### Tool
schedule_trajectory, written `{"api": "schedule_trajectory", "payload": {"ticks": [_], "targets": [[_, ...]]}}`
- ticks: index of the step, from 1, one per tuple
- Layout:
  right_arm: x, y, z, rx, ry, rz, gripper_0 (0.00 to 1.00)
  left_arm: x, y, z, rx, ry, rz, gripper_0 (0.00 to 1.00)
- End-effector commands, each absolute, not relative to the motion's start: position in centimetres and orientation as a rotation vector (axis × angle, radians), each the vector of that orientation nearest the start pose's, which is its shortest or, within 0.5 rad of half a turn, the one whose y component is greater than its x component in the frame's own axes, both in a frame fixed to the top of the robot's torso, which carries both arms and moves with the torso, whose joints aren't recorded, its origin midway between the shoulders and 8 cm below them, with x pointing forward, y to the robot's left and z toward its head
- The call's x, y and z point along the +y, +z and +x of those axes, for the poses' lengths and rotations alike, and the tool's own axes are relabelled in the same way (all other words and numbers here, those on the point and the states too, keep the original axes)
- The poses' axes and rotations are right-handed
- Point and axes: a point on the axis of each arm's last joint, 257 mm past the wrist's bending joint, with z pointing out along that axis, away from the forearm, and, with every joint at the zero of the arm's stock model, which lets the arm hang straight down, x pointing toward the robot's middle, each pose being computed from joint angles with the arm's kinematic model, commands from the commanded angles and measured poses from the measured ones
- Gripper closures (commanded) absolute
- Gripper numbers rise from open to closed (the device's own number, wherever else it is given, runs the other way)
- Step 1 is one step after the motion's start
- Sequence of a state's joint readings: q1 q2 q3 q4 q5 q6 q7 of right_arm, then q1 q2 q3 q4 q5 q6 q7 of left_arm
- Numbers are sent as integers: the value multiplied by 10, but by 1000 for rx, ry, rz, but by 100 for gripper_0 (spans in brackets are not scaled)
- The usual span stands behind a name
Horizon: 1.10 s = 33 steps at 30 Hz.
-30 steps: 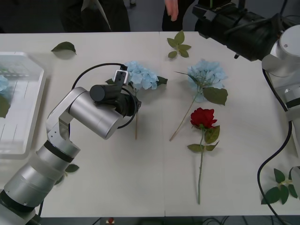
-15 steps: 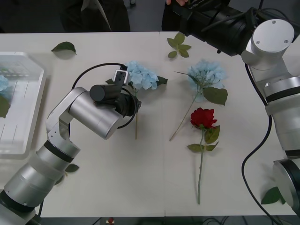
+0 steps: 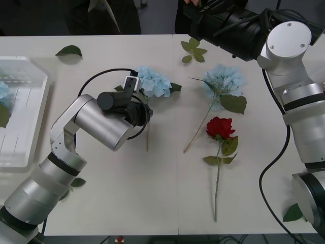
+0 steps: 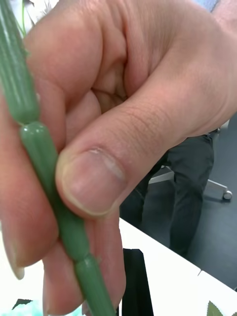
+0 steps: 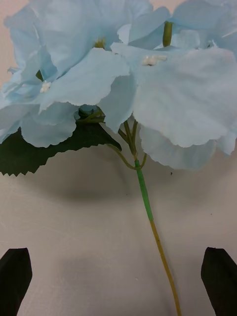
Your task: Place the red flowers into the right box and the blue flowers into the left box. If a person shows an open palm, hand one flower to the person first, then continue sorting.
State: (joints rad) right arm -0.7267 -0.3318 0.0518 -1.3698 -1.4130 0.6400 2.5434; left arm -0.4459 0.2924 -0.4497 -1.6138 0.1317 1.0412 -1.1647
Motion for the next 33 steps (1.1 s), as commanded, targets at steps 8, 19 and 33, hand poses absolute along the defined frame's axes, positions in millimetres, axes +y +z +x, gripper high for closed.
{"api": "schedule_trajectory", "payload": {"ticks": [8,19,33], "targets": [[-29,48,616,1289,525,-699,25,94,-258,557,2219,-118,291,0],[-27,48,612,1288,547,-710,0,94,-258,557,2219,-119,290,0],[-66,20,603,1422,550,-831,0,94,-258,557,2220,-118,290,0]]}}
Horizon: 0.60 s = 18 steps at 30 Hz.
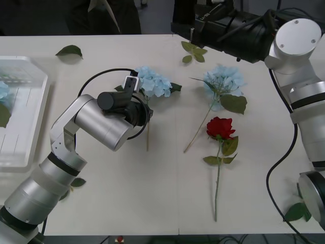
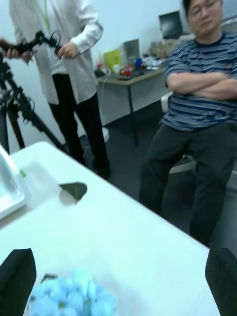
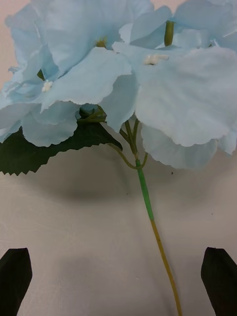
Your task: Place the red flowers into the right box and the blue flowers into the left box. If a person shows an open palm, hand one flower to the person first, then continue sorting.
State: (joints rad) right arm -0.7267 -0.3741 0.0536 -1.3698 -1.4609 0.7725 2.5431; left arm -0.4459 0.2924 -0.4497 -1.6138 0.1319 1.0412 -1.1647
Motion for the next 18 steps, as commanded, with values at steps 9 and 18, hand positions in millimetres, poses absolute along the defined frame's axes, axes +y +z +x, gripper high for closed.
{"api": "schedule_trajectory", "payload": {"ticks": [9,18], "targets": [[-141,-31,587,1743,546,-852,0,90,-254,558,2206,-135,292,0],[-188,-66,543,1977,512,-688,0,72,-243,572,2178,-197,306,0]]}}
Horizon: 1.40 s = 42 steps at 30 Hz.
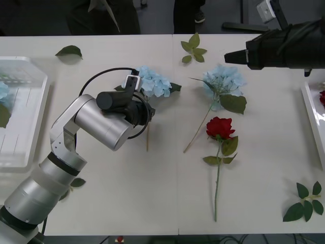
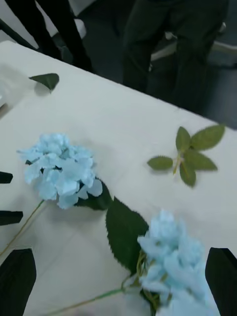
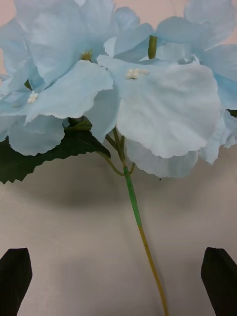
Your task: Place the red flowers into the right box and the blue flowers into the left box. If a person shows an open palm, hand one flower to the person first, then continue sorting.
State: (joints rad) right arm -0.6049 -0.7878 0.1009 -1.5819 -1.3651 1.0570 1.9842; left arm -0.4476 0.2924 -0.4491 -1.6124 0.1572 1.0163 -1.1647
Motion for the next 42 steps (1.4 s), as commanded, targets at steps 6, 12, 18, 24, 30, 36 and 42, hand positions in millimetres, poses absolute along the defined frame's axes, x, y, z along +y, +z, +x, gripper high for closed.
{"api": "schedule_trajectory", "payload": {"ticks": [6,12,18,24,30,36,42], "targets": [[-199,-89,511,2101,529,-533,0,72,-250,591,2170,-185,311,0],[-210,-115,484,2222,519,-372,0,75,-259,603,2192,-159,306,0],[-222,-139,452,2356,488,-191,0,75,-265,608,2208,-137,309,0],[-235,-157,421,2422,430,-51,0,77,-273,609,2220,-117,316,8],[-241,-173,398,2459,416,62,0,81,-279,608,2230,-96,333,86],[-246,-187,381,2505,305,54,0,83,-283,606,2238,-91,336,100],[-235,-209,370,2542,205,-103,0,85,-282,607,2240,-96,318,100]]}}
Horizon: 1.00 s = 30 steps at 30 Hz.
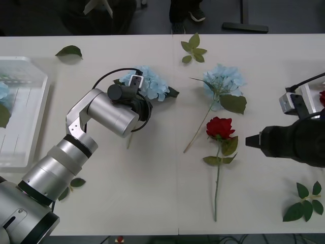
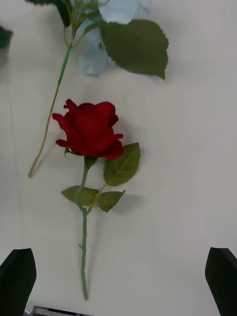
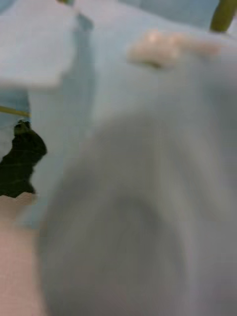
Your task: Place the red flowers into the right box and the blue flowers into the left box. If a person shows an open palm, hand one flower to the person first, then continue sorting.
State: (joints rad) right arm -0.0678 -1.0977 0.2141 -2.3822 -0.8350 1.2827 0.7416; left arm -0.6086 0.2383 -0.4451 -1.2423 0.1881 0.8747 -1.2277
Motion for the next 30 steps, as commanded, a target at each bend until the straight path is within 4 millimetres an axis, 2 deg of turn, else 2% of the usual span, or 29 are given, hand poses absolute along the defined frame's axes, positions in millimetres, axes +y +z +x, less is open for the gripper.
{"api": "schedule_trajectory", "payload": {"ticks": [1,4,9,12,15,19,20,22,23,24,26,27,28,29,30], "targets": [[-233,-214,369,2545,183,-133,0,88,-279,609,2238,-97,308,100],[-225,-229,368,2563,160,-188,0,101,-263,610,2251,-84,271,100],[-212,-248,368,2569,161,-223,0,133,-216,601,2289,-66,190,100],[-205,-257,371,2570,187,-208,0,168,-179,588,2310,-58,118,100],[-201,-265,375,2577,180,-212,0,213,-150,576,2315,-38,37,100],[-193,-277,381,2575,167,-239,0,289,-119,559,2295,18,-89,100],[-190,-282,384,2575,170,-241,0,317,-113,552,2291,46,-117,100],[-187,-288,388,2574,172,-240,0,353,-102,544,2275,65,-156,100],[-183,-291,389,2572,177,-244,0,383,-93,538,2256,85,-187,100],[-182,-292,391,2572,176,-244,0,397,-89,535,2246,94,-202,100],[-176,-297,395,2574,174,-245,0,455,-74,520,2212,162,-248,100],[-173,-299,396,2575,175,-246,0,477,-71,515,2207,191,-261,100],[-172,-301,397,2577,175,-246,0,488,-69,512,2204,207,-266,100],[-167,-303,401,2575,179,-244,0,512,-66,507,2196,246,-277,100],[-165,-304,402,2575,180,-245,0,521,-65,506,2191,264,-281,100]]}}
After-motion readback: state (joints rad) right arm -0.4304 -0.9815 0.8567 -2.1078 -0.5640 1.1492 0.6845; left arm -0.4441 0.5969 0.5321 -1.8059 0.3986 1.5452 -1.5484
